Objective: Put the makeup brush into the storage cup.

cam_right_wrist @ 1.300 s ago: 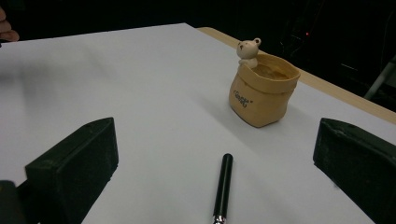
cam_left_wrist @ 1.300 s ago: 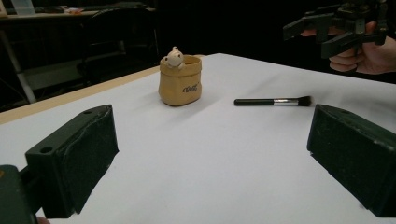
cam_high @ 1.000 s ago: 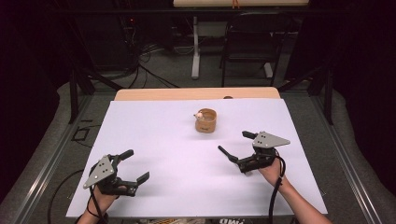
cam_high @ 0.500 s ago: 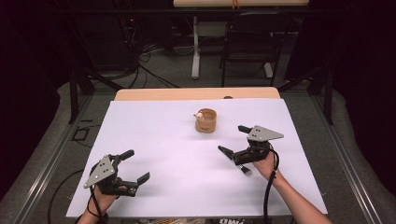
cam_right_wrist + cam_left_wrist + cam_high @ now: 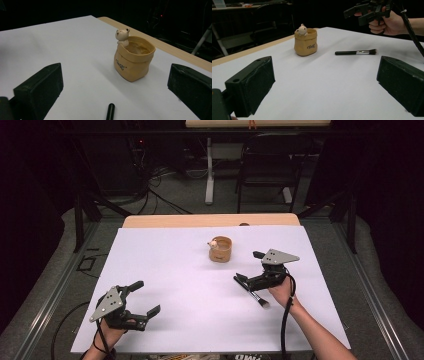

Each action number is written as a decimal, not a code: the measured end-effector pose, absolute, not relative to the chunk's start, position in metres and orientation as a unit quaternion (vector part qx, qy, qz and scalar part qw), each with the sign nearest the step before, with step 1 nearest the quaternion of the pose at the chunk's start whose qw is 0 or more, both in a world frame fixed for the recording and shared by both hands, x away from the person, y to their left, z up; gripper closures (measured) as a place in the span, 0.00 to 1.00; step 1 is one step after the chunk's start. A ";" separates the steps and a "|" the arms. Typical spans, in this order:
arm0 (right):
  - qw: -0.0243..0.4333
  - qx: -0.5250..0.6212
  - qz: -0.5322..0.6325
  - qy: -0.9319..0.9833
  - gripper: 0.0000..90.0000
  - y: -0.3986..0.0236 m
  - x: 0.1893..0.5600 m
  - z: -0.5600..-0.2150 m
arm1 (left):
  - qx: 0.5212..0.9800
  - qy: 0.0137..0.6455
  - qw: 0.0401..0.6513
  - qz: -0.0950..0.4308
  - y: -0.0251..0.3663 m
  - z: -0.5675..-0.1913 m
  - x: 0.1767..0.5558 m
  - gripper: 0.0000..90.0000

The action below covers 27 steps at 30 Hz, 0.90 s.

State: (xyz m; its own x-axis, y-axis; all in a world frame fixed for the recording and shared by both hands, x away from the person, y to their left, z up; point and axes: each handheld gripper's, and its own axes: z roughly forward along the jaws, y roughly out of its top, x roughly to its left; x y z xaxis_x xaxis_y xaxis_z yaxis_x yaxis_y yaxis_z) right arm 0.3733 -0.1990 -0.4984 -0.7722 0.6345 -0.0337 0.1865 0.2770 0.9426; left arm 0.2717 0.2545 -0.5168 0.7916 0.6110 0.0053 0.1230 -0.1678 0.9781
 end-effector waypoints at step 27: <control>0.134 0.311 0.414 0.845 0.00 -0.186 0.380 -0.487 | 0.739 0.245 0.594 0.202 0.254 -0.517 0.271 0.01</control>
State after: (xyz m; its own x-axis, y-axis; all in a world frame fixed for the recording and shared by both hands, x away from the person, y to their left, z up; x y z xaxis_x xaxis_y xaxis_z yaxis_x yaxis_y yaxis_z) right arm 0.3796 -0.1860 -0.4874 -0.7709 0.6362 0.0300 0.4142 0.4650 0.7825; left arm 0.2710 0.2543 -0.5166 0.7986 0.6018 0.0075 0.1227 -0.1750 0.9769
